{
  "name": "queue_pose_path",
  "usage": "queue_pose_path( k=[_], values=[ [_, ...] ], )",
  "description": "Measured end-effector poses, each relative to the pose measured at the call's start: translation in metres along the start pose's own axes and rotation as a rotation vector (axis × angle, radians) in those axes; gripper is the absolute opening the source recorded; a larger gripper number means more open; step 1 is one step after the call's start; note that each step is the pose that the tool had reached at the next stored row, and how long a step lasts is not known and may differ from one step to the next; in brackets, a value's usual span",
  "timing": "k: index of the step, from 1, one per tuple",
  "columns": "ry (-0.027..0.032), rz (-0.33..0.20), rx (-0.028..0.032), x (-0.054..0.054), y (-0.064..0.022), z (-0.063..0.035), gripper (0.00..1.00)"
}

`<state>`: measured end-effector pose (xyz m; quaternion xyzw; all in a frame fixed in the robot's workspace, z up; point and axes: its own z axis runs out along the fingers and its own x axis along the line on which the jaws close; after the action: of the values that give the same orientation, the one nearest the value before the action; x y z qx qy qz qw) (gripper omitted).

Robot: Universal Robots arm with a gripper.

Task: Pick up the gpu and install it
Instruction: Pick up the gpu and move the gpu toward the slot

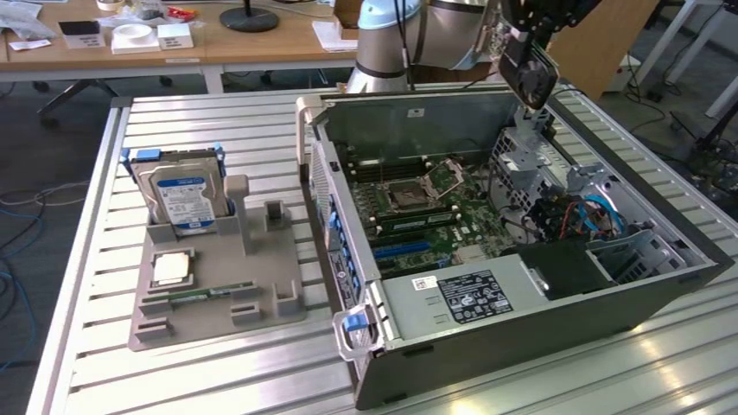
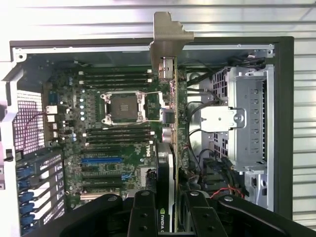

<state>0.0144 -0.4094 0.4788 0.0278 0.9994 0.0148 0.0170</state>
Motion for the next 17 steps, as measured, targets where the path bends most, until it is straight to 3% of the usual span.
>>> queue_pose_path(
  k=[8,12,17],
  values=[
    [-0.0001,0.0,-0.0001,-0.024,0.0018,0.0015,0.27],
    [0.0,0.0,0.0,-0.024,0.0018,0.0017,0.27],
    [-0.0001,0.0,-0.0001,-0.024,0.0015,0.0101,0.27]
  ],
)
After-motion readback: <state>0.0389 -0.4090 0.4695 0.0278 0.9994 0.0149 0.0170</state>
